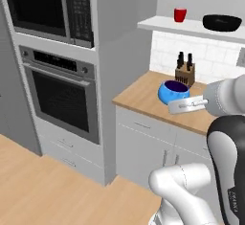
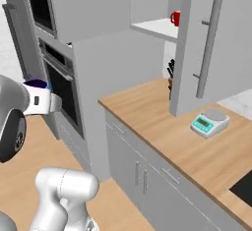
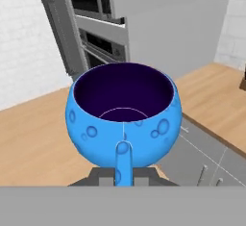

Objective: Gather all objects into one cabinet and sort the glasses and bowls to opposite sides.

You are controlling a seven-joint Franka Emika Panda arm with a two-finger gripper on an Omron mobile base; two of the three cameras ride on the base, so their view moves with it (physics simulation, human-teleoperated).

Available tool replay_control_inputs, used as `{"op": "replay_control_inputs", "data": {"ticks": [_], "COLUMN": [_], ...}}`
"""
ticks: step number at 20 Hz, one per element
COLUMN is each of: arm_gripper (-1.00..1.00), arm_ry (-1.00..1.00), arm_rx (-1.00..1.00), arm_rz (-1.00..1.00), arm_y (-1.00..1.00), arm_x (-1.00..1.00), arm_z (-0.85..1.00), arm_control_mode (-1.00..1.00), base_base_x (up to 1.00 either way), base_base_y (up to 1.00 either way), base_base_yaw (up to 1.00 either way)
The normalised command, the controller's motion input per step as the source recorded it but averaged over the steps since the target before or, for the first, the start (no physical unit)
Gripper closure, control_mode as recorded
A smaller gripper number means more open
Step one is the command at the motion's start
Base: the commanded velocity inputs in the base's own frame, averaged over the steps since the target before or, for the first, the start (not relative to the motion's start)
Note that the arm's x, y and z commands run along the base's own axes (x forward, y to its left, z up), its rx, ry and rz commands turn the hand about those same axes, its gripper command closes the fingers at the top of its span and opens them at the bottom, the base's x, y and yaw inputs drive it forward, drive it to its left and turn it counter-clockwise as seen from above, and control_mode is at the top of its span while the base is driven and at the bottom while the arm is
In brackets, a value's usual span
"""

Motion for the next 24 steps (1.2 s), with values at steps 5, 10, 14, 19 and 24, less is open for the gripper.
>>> {"op": "replay_control_inputs", "data": {"ticks": [5, 10, 14, 19, 24], "arm_gripper": [1.0, 1.0, 1.0, 1.0, 1.0], "arm_ry": [0.0, 0.0, 0.0, 0.0, 0.0], "arm_rx": [0.0, 0.0, 0.0, 0.0, 0.0], "arm_rz": [0.0, 0.0, 0.0, 0.0, 0.0], "arm_y": [0.0, 0.0, 0.0, 0.0, 0.0], "arm_x": [0.0, 0.0, 0.0, 0.0, 0.0], "arm_z": [0.0, 0.0, 0.0, 0.0, 0.0], "arm_control_mode": [1.0, 1.0, 1.0, 1.0, 1.0], "base_base_x": [0.67, 0.63, 0.76, 0.15, -0.01], "base_base_y": [-0.2, -0.26, 0.0, 0.4, 0.3], "base_base_yaw": [-0.37, -0.52, -0.55, -0.55, -0.39]}}
